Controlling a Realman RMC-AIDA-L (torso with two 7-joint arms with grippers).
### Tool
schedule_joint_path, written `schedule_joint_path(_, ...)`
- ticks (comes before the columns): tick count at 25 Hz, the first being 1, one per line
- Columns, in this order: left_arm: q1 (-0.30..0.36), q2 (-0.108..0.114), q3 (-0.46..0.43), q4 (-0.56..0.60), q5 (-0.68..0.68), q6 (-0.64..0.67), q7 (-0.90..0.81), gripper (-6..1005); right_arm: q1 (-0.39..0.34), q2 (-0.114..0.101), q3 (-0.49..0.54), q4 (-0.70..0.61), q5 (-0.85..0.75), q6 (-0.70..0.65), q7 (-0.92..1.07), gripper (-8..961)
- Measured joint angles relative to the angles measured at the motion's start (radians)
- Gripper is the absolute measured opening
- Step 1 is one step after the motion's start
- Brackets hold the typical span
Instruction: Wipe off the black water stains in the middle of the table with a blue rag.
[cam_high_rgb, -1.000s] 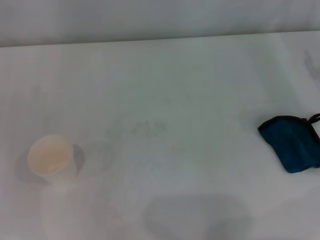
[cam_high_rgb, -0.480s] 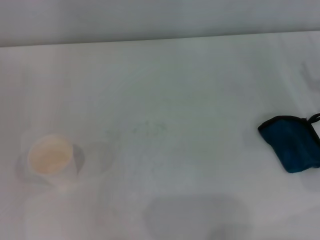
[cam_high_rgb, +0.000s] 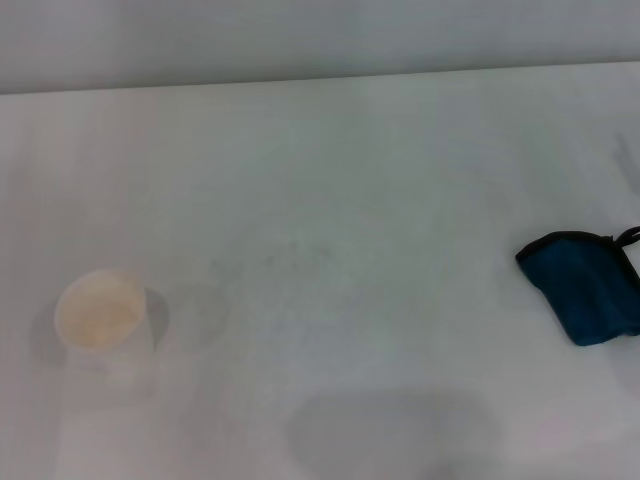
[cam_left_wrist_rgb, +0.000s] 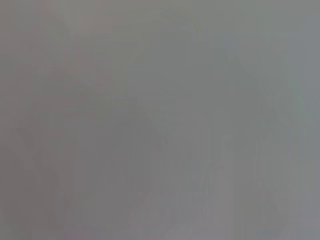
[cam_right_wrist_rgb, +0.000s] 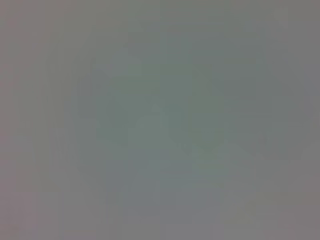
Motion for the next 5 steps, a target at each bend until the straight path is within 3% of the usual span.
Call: schedule_joint_path(5, 0.002, -0.002, -0.008, 0.035, -0.007, 0.038, 0.033, 878, -0.009, -0.004, -0.018, -0.009, -0.011, -0.002, -0.041, 860)
